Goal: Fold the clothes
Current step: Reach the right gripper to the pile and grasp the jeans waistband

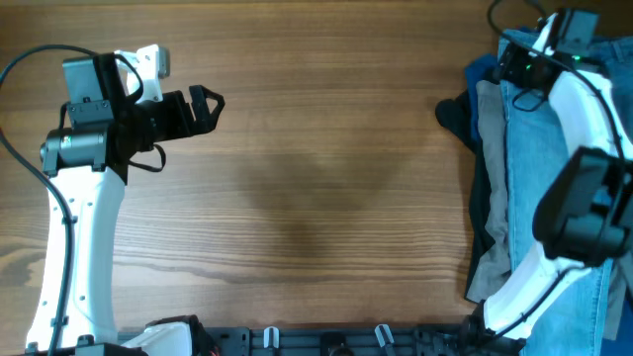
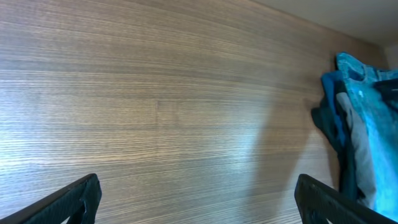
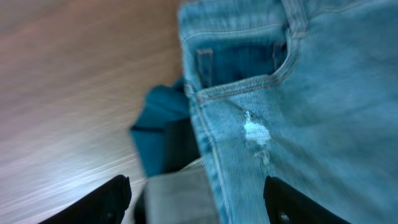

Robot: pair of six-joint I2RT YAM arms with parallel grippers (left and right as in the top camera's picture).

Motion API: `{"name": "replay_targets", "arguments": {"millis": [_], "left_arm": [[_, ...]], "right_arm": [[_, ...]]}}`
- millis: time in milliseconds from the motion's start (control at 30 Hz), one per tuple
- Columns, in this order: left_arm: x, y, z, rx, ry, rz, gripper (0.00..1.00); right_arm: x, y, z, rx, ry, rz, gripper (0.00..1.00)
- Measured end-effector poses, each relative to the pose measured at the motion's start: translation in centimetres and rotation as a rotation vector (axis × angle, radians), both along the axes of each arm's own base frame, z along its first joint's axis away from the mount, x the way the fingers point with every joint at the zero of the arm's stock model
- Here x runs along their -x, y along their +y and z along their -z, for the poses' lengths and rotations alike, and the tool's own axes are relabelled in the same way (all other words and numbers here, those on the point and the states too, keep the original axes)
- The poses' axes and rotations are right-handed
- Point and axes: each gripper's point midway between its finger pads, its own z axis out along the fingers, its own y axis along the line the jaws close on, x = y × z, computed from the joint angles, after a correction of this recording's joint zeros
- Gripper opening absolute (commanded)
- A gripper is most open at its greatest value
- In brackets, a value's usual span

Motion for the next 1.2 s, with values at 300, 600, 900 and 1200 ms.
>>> {"name": "replay_targets", "arguments": {"millis": [300,600,900,1200], "left_arm": [[0.2,-0.3,0.0,0.014,0.007,0.011,1.0],[0.4,-0.4,0.1,0.021,0.016,0.015,1.0],[0.4,-0.4,0.1,0.021,0.016,0.015,1.0],[0.4,-0.4,0.1,0.021,0.016,0.015,1.0]], "right_arm": [[0.7,-0.4,5.3,0.015,0.109,0.009,0.54],[1.7,-2.2,6.6,0.143,0.184,0.064,0.24],[1.3,-2.6,4.1,0.18,0.14,0.051,0.3],[0.9,-2.8,3.7,0.179,0.114,0.046,0.07]]}}
